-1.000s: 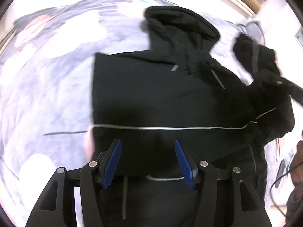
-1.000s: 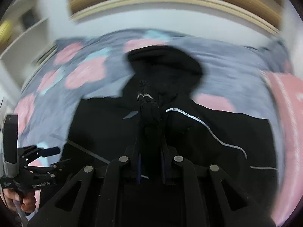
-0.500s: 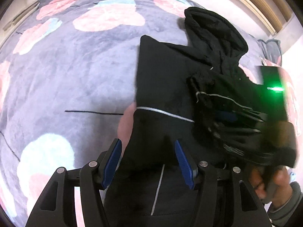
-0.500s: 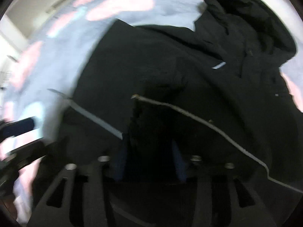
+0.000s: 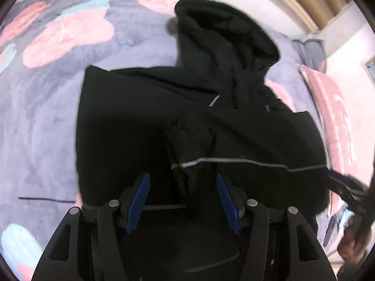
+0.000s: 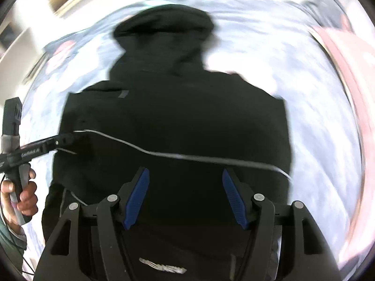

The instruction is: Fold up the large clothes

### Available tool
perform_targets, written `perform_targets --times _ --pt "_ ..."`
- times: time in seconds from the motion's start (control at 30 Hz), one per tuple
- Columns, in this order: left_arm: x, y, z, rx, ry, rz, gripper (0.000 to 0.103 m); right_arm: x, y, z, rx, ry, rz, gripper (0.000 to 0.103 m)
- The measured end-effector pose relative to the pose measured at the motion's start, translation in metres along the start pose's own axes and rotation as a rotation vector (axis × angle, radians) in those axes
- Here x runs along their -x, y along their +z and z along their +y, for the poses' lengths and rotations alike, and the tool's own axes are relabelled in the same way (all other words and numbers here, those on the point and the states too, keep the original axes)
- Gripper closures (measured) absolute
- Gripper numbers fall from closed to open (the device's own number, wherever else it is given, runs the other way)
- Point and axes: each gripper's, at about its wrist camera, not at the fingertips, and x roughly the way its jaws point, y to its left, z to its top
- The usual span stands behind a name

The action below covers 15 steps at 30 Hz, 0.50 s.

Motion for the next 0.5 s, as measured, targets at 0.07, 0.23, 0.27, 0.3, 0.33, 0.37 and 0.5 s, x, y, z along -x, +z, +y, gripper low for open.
perform_targets --times 0.07,0.23,0.27,0.3,0.33,0.37,0.5 --pt "-0.018 0.005 0.001 0.011 -0.020 0.045 0.043 -0.002 -0.006 -0.012 -0.043 -0.014 0.012 0.036" --pt "-0.033 0.007 -0.010 -0.006 -0.017 0.072 0.082 0.001 -0.009 -0.024 -0.066 -0.033 0.001 0.036" --pt "-0.024 0.007 -0.013 -0.018 -0.013 0.041 0.083 0.004 -0.007 -0.025 -0.067 -0.031 -0.005 0.036" --pt "-0.015 0.006 -0.015 -0.024 -0.017 0.016 0.084 0.006 -0.005 -0.025 -0.065 -0.026 -0.013 0.036" --pt "0.001 0.007 -0.018 -0.027 -0.030 -0.021 0.085 0.009 -0.004 -0.026 -0.062 -0.015 -0.019 0.036" --pt "0.014 0.006 -0.018 -0.024 -0.039 -0.042 0.085 0.012 -0.002 -0.025 -0.057 -0.002 -0.026 0.036" --pt "0.085 0.004 -0.009 0.001 -0.118 -0.169 0.085 0.010 0.006 -0.021 -0.034 -0.021 -0.034 0.036"
